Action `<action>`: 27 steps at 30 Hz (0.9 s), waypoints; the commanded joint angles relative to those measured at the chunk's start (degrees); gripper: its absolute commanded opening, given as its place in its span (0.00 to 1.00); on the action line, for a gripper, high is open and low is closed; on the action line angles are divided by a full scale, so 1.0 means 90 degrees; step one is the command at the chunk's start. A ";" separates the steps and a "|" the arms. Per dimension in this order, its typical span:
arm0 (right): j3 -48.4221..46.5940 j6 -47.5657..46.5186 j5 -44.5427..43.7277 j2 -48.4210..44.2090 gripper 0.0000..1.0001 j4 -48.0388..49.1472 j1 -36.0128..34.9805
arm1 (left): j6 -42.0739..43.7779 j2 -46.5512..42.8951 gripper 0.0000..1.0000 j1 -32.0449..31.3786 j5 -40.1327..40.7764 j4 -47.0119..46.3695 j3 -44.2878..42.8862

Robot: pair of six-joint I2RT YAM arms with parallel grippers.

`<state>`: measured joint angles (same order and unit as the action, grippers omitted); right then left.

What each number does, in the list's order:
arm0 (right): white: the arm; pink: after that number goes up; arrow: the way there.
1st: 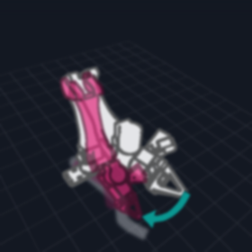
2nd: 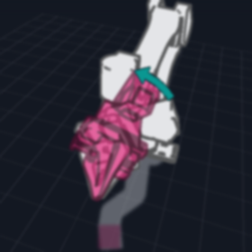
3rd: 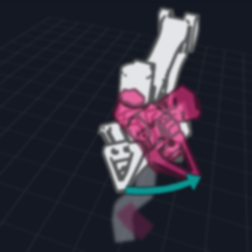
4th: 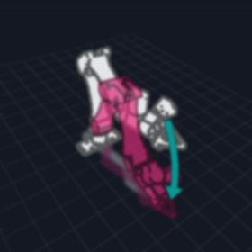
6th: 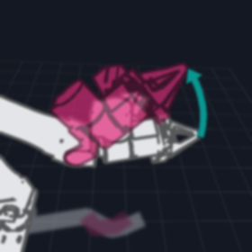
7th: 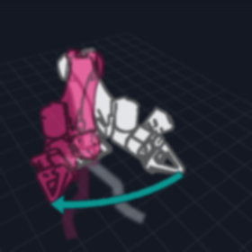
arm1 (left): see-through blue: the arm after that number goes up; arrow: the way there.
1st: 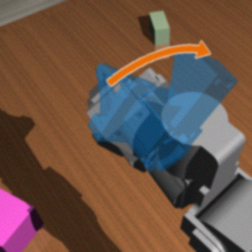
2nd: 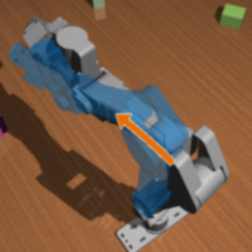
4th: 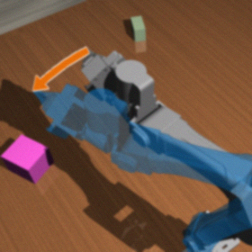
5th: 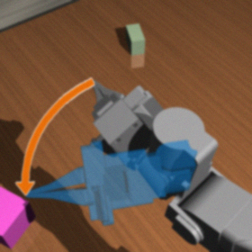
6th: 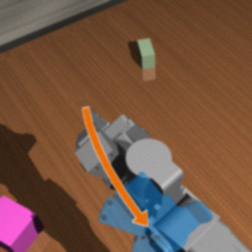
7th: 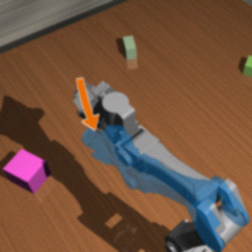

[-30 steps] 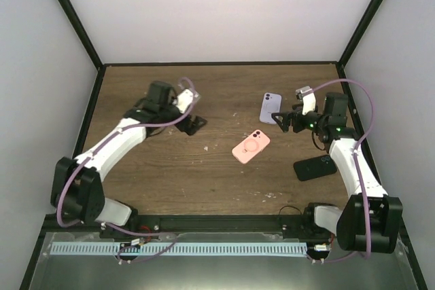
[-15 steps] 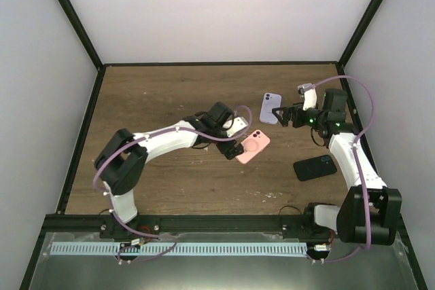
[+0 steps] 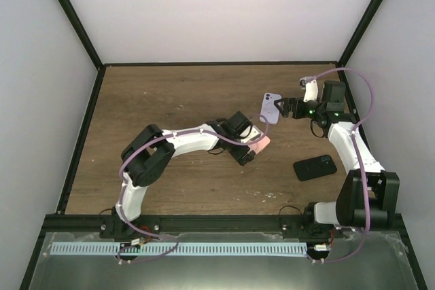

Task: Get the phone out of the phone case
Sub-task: Pick up the phone at the center of the board.

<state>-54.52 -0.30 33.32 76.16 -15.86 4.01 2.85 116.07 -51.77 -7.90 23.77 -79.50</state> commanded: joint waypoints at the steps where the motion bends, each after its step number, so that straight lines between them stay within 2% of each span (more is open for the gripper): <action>1: -0.0363 0.0225 0.0031 0.0097 1.00 0.0060 0.0062 | -0.0173 0.0368 1.00 -0.0153 0.0505 0.0145 -0.0317; 5: -0.0422 0.0300 0.0014 0.0134 1.00 0.0054 0.0072 | -0.0185 0.0647 0.99 -0.0307 0.1059 0.0255 -0.0558; 10: -0.0473 0.0385 0.0061 0.0155 1.00 0.0045 0.0073 | -0.0313 0.0914 0.94 -0.0339 0.1180 0.0307 -0.0766; 16: -0.0602 0.0315 0.0267 0.0295 1.00 -0.0125 0.0072 | -0.0375 0.1206 0.74 -0.0342 0.1213 0.0444 -0.1046; 22: -0.0735 -0.0141 0.0485 0.0284 1.00 -0.0462 0.0072 | -0.0253 0.0586 0.51 -0.0245 0.0972 0.0135 -0.0670; 27: -0.0894 -0.0458 0.0848 0.0266 1.00 -0.0860 0.0073 | -0.0010 -0.0258 0.46 -0.0073 0.0509 -0.0180 -0.0214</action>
<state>-59.02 -1.13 37.15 78.91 -19.64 4.05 0.62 121.01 -53.93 -0.30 25.02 -84.05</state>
